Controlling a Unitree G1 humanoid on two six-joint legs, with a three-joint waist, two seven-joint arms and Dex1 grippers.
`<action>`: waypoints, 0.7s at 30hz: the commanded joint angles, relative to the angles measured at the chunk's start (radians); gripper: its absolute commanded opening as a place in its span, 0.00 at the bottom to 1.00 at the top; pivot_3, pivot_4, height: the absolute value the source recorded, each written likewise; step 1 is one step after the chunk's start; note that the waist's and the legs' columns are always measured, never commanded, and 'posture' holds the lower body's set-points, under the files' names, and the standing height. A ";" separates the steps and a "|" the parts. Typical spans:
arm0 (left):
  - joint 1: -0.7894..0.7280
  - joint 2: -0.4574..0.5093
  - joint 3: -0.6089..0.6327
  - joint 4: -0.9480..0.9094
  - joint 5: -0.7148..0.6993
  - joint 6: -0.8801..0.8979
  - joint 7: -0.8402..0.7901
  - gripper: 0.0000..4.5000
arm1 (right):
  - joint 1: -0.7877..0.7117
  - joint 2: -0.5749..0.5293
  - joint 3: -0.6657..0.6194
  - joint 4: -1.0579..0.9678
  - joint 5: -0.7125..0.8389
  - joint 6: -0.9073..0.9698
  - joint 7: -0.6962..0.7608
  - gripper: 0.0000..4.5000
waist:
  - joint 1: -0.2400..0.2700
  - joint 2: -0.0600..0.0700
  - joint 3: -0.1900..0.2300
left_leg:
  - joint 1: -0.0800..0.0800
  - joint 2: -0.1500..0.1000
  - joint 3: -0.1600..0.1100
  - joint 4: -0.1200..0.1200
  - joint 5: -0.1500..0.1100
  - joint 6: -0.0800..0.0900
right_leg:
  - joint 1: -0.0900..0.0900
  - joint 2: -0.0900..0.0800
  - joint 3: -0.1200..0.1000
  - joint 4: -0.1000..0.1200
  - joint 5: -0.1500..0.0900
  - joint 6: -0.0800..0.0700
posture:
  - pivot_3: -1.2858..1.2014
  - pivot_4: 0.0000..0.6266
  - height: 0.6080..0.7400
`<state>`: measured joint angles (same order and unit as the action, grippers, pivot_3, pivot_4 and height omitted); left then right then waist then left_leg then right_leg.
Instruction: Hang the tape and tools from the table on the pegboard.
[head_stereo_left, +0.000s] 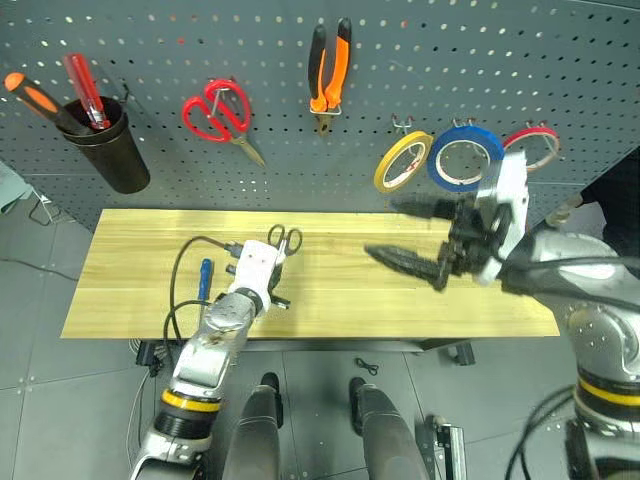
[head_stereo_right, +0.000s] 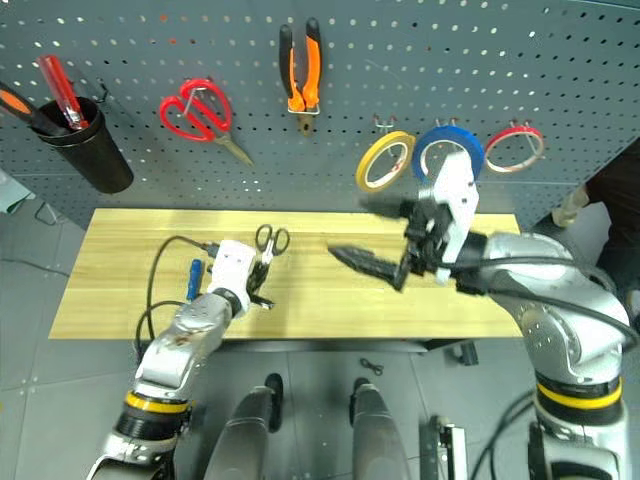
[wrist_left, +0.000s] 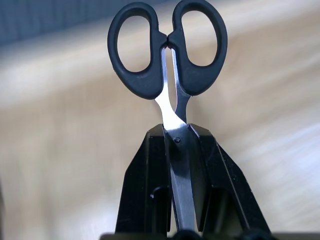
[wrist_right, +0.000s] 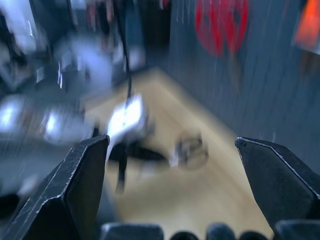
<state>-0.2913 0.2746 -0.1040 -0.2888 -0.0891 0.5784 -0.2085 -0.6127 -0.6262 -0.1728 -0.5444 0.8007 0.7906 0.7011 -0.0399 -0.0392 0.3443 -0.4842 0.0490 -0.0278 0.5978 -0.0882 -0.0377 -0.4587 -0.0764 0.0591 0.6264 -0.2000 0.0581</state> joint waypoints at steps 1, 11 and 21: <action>0.039 0.050 0.039 -0.132 -0.002 -0.151 -0.060 0.01 | -0.095 0.050 -0.042 -0.004 0.063 -0.014 -0.090 1.00 | 0.003 0.000 0.000 | 0.000 0.000 0.000 0.000 0.000 0.000 | 0.000 0.000 0.000 0.000 0.000 0.000 | 0.52 0.52 1.00; -0.041 0.049 0.124 -0.197 0.094 -0.321 0.043 0.01 | -0.284 0.142 -0.017 0.081 0.099 -0.056 -0.135 1.00 | 0.037 -0.001 -0.001 | -0.001 0.000 0.001 0.000 0.000 0.000 | 0.000 0.000 -0.001 -0.002 0.005 0.005 | 0.54 0.46 1.00; -0.184 -0.028 0.120 -0.058 0.142 -0.345 0.113 0.01 | -0.290 0.135 0.017 0.109 0.062 -0.089 -0.106 1.00 | 0.045 -0.002 -0.003 | -0.002 0.000 0.000 0.001 0.000 0.001 | 0.000 0.000 -0.002 -0.001 0.009 0.002 | 0.54 0.42 1.00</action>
<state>-0.4626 0.2501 0.0164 -0.3377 0.0392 0.2606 -0.1101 -0.8873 -0.4798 -0.1433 -0.4167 0.8649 0.7283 0.5901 0.0052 -0.0411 0.3412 -0.4865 0.0489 -0.0273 0.5985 -0.0878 -0.0370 -0.4588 -0.0764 0.0575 0.6257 -0.1907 0.0605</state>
